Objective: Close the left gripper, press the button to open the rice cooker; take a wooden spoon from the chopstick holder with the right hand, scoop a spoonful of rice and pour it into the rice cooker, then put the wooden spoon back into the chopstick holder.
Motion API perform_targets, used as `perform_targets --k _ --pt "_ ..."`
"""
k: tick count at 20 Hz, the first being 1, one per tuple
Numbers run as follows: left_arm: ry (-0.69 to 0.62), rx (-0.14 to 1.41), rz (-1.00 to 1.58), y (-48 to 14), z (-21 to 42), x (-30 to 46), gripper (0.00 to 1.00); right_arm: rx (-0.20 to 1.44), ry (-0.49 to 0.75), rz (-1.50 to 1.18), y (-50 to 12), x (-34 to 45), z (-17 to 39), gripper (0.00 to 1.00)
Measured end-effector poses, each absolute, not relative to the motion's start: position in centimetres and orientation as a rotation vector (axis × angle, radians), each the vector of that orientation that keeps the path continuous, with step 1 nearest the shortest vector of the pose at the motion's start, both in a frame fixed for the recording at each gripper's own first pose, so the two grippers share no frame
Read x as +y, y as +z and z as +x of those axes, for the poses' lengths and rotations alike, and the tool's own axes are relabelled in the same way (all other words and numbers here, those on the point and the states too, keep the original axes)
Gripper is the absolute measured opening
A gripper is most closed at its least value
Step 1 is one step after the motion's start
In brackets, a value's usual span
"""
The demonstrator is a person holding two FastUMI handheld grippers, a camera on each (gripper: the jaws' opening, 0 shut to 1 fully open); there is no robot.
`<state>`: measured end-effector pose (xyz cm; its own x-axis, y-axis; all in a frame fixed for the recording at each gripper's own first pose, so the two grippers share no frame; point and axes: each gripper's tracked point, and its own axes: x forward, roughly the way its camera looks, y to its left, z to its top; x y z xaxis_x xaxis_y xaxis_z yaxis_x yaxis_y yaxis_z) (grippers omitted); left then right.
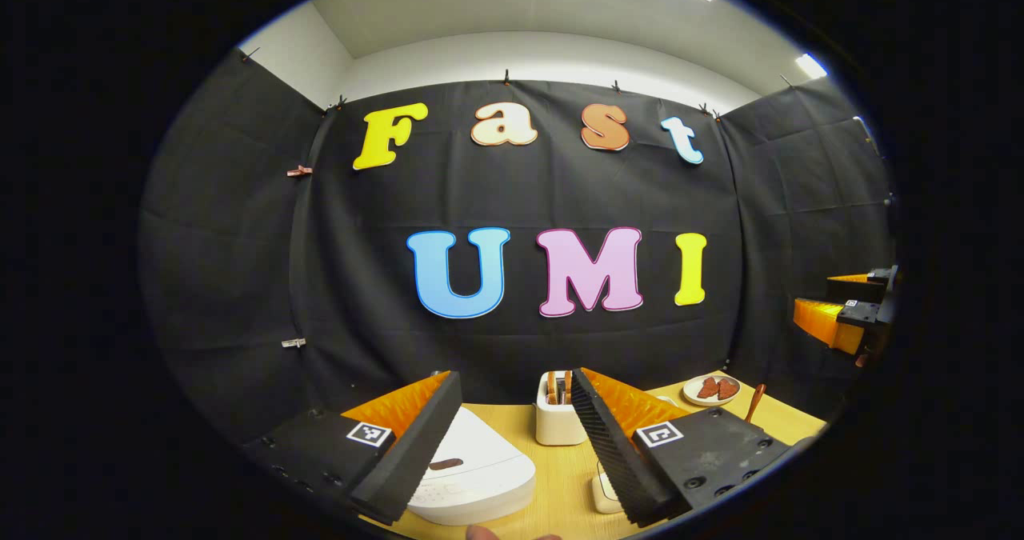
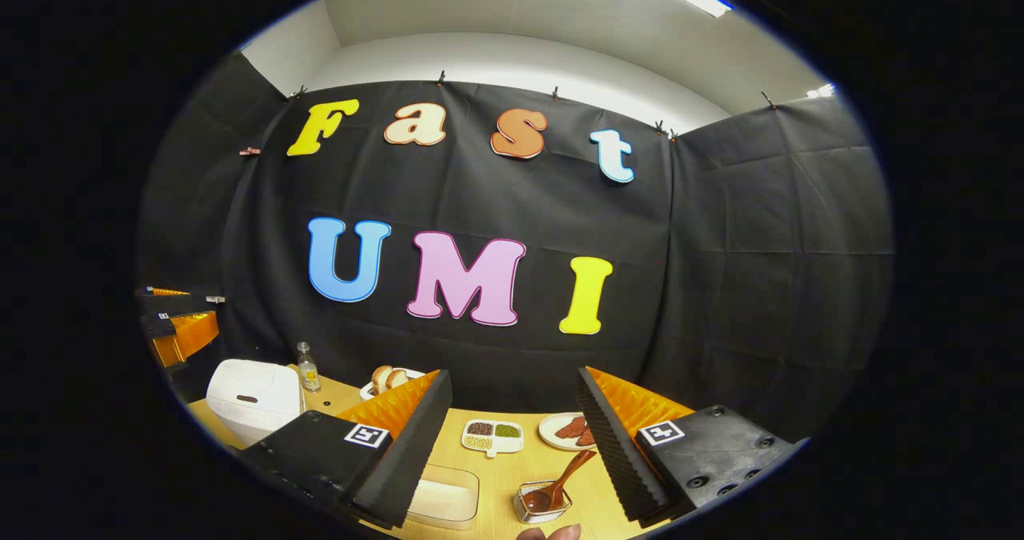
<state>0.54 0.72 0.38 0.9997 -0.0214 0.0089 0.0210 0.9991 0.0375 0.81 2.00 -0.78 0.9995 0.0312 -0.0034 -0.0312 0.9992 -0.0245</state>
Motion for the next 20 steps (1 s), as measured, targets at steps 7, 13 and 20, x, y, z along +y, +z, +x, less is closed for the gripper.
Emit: perform_targets --k 7,13,20 --pt "-0.15 0.106 0.075 -3.2 2.6 3.3 0.09 0.013 0.096 -0.047 -1.4 4.8 2.6 0.98" --pt "-0.171 0.28 -0.028 -9.1 6.1 9.1 0.07 0.031 0.124 -0.051 -2.1 7.0 2.6 0.98" --pt "-0.27 0.607 -0.171 -18.5 8.7 10.7 0.07 0.05 0.097 -0.063 -2.6 7.2 2.3 0.98"
